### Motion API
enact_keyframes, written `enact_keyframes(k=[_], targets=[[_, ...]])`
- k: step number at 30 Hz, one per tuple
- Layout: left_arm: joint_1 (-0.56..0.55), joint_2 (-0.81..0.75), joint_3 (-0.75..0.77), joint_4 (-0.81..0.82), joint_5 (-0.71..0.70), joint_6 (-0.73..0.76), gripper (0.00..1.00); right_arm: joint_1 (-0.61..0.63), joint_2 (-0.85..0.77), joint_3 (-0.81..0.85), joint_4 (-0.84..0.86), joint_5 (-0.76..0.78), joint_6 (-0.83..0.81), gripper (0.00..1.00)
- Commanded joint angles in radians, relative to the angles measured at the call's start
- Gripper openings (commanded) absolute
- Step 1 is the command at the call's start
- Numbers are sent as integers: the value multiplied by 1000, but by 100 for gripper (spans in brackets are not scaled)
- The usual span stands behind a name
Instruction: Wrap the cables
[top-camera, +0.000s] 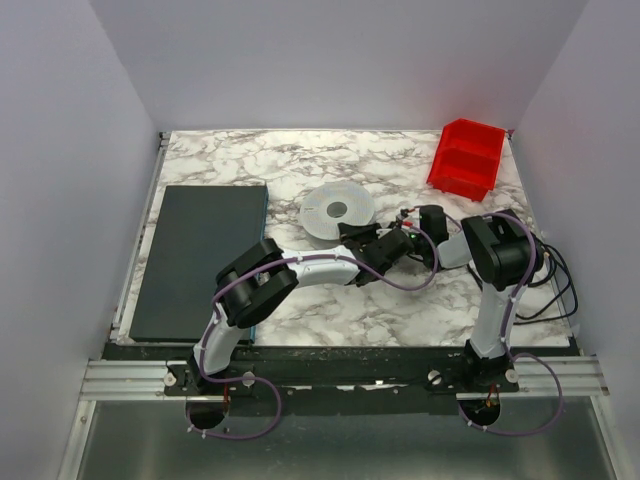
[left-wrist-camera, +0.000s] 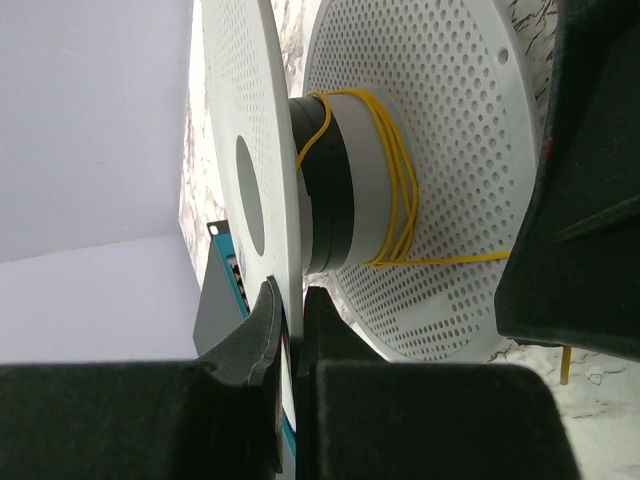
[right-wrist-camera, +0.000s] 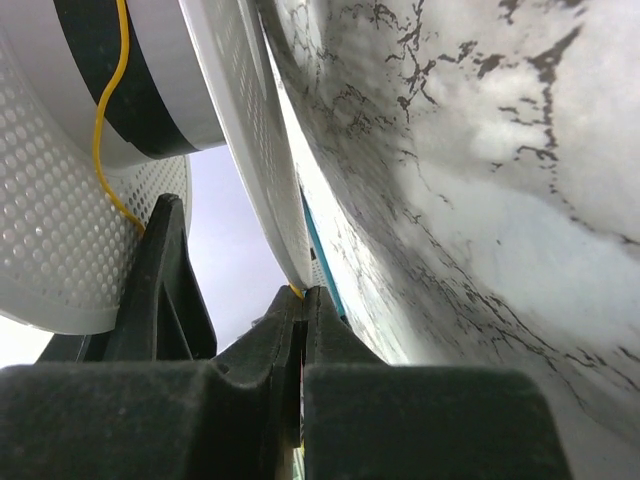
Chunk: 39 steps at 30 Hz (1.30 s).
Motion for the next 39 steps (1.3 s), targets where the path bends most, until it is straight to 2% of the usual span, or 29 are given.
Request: enact_keyframes(k=[1, 11, 14, 17, 23, 25, 33, 36, 39], targets=[[15, 48, -36, -127, 288, -191, 0, -25, 52, -66, 25, 13, 100, 1], [25, 24, -80, -107, 316, -223, 0, -25, 45, -97, 261, -48, 288, 1], [22, 31, -88, -100, 301, -227, 0, -24, 54, -74, 276, -49, 330, 1], [22, 38, -79, -112, 288, -233, 0, -24, 31, -72, 226, -39, 321, 1], [24, 31, -63, -123, 308, -272, 0, -26, -121, -81, -68, 99, 181, 2], [24, 19, -76, -110, 317, -282, 0, -26, -135, -69, -87, 126, 163, 5], [16, 10, -103, -97, 308, -281, 0, -25, -17, 57, -30, 122, 232, 6], [15, -1, -113, -83, 320, -287, 0, -26, -21, 84, -93, 157, 209, 5], [13, -9, -115, -74, 334, -291, 0, -26, -17, 101, -137, 208, 179, 9]])
